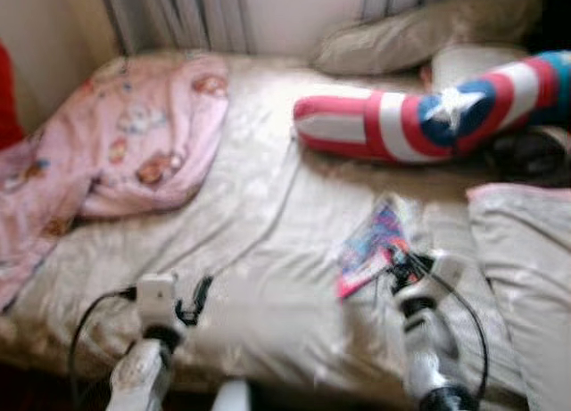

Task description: Clean up the room

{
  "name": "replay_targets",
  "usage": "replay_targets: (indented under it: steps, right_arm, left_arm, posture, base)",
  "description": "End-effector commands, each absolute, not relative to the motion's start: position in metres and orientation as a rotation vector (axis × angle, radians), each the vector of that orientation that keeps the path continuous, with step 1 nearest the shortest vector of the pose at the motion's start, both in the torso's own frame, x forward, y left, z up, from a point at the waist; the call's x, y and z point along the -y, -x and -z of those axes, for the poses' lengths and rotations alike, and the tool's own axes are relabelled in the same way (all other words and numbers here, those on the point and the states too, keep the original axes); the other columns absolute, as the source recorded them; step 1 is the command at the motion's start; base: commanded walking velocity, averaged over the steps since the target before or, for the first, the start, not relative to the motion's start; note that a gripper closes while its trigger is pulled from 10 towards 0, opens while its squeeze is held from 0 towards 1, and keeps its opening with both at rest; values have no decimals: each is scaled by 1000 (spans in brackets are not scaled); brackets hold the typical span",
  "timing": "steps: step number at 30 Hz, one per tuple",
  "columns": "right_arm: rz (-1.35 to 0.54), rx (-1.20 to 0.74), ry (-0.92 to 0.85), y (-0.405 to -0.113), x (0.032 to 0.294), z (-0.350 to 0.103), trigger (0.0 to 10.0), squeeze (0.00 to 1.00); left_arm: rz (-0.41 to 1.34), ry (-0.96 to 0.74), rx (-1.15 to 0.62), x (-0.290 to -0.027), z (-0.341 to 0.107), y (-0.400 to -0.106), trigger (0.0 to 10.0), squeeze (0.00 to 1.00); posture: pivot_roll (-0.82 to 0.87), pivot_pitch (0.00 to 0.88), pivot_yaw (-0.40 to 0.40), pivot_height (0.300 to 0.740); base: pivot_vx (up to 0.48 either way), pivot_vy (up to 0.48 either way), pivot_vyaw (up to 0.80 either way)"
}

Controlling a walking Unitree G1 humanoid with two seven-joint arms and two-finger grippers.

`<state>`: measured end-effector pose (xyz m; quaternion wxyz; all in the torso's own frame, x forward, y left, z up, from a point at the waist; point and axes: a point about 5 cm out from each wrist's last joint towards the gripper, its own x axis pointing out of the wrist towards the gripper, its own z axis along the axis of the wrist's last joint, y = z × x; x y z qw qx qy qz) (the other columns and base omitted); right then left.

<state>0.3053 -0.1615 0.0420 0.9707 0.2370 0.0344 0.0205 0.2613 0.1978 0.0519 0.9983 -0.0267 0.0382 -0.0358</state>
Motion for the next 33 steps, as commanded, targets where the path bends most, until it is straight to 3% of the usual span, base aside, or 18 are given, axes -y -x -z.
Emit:
replay_targets:
  steps: [1, 12, 13, 14, 17, 29, 33]
  right_arm:
    - [4, -52, -466, -302, 176, -41, 10000, 0]
    - [4, -51, -467, -302, 176, -41, 10000, 0]
    - [14, -90, -529, -307, 176, -37, 10000, 0]
    - [31, -145, -784, -315, 168, -30, 10000, 0]
    - [18, -141, -992, -318, 157, -29, 10000, 0]
    - [42, -224, -1068, -302, 160, -8, 10000, 0]
    - [129, -243, -1070, -293, 168, 1, 10000, 0]
  left_arm:
    - [83, 63, -93, -194, -49, -260, 10000, 0]
    - [83, 63, -94, -194, -49, -260, 10000, 0]
    - [86, 47, -97, -196, -50, -257, 10000, 0]
    - [98, 2, -111, -207, -53, -246, 10000, 0]
    - [104, -27, -125, -215, -57, -235, 10000, 0]
    - [115, -51, -160, -219, -62, -217, 10000, 0]
    - [122, -56, -174, -220, -63, -211, 10000, 0]
  posture:
    - [153, 36, 23, 633]
    - [153, 36, 23, 633]
    - [191, 49, 49, 633]
    - [248, 78, 98, 633]
    - [263, 94, 107, 633]
    - [308, 155, 128, 633]
    - [315, 178, 137, 633]
  base:
    - [311, 0, 0]
    - [283, 0, 0]
    - [0, 0, 0]
    - [0, 0, 0]
    - [0, 0, 0]
    - [0, 0, 0]
    - [0, 0, 0]
